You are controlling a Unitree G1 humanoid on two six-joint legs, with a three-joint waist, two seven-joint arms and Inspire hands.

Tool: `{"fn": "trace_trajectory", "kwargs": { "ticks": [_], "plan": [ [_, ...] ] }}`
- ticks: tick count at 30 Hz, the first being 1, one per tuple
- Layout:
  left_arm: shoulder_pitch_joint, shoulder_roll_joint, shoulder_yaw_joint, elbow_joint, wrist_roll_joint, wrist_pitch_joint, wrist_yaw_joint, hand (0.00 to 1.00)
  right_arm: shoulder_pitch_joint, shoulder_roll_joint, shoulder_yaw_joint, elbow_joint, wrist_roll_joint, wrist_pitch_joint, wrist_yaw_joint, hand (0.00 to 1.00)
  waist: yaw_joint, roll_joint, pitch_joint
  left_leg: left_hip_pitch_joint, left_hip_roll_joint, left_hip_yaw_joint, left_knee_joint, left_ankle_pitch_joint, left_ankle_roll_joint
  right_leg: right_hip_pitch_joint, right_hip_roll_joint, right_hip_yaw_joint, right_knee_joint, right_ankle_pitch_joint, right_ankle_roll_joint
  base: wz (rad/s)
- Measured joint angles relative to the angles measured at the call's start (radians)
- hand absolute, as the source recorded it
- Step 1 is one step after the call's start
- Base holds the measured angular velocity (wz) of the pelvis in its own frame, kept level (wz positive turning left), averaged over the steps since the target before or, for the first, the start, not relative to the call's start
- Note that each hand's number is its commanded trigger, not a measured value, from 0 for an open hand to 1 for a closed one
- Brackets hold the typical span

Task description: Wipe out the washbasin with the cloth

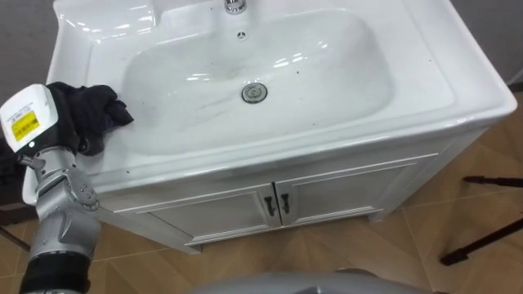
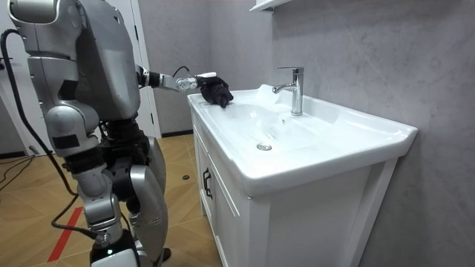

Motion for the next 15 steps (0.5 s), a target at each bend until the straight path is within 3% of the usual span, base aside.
{"fn": "trace_trajectory", "kwargs": {
  "ticks": [7,15],
  "plan": [
    [-0.009,0.005,0.002,-0.006,0.0,0.005,0.0,0.0,0.001,0.0,0.0,0.007,0.002,0.001,0.0,0.0,0.0,0.001,0.0012,-0.001,0.0,0.0,-0.001,0.0,0.0,-0.001,0.0,0.0,-0.001,0.0,0.0,0.0],
    [-0.01,0.011,0.002,-0.093,0.0,0.035,-0.017,0.0,-0.001,0.0,0.002,0.004,0.003,0.022,0.012,0.0,0.007,-0.004,0.0021,-0.001,0.0,0.0,-0.003,0.0,0.0,-0.001,0.0,0.0,-0.001,0.0,0.0,0.0]
  ]
}}
